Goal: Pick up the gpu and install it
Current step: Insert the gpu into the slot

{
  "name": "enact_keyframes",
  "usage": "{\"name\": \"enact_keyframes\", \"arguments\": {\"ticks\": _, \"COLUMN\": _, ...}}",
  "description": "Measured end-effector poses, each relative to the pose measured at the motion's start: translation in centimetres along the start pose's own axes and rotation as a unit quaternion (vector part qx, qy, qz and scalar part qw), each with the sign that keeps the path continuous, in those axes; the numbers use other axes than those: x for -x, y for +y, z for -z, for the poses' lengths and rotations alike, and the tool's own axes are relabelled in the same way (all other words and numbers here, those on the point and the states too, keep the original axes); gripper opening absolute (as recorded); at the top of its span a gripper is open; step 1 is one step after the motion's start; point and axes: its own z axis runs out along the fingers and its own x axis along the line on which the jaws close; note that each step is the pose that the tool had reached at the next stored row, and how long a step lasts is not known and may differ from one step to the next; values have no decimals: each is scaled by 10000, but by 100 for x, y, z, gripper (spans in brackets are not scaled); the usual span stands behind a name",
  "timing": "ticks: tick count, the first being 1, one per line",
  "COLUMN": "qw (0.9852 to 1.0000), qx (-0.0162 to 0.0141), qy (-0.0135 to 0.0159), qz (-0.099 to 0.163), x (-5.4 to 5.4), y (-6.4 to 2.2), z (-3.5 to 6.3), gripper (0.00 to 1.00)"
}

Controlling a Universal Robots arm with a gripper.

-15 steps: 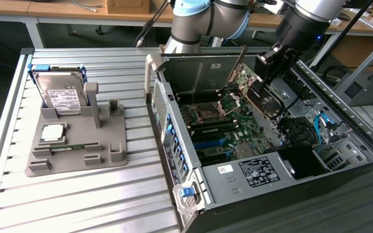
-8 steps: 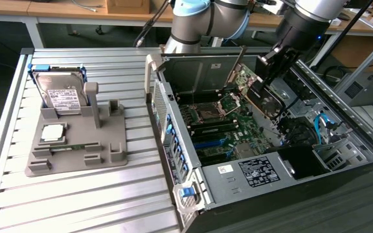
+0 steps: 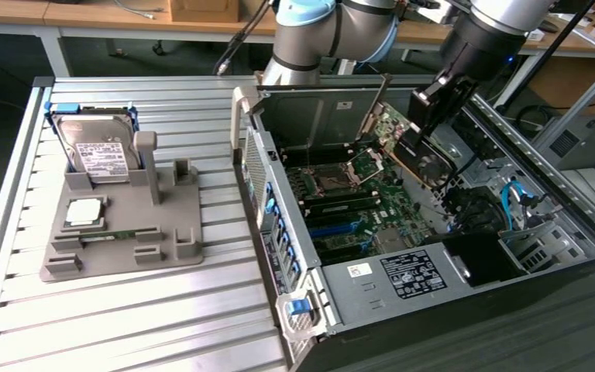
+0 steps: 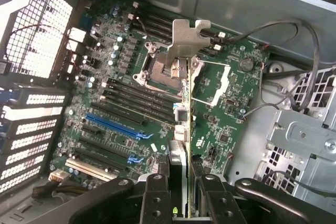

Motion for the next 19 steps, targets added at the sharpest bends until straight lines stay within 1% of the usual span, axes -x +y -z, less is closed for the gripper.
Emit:
{"name": "enact_keyframes", "arguments": {"ticks": 10, "qw": 9997, "qx": -11, "qy": 13, "qz": 234, "x": 0, "y": 0, "z": 0, "gripper": 27}}
{"name": "enact_keyframes", "arguments": {"ticks": 19, "qw": 9990, "qx": -22, "qy": 26, "qz": 457, "x": 0, "y": 0, "z": 0, "gripper": 27}}
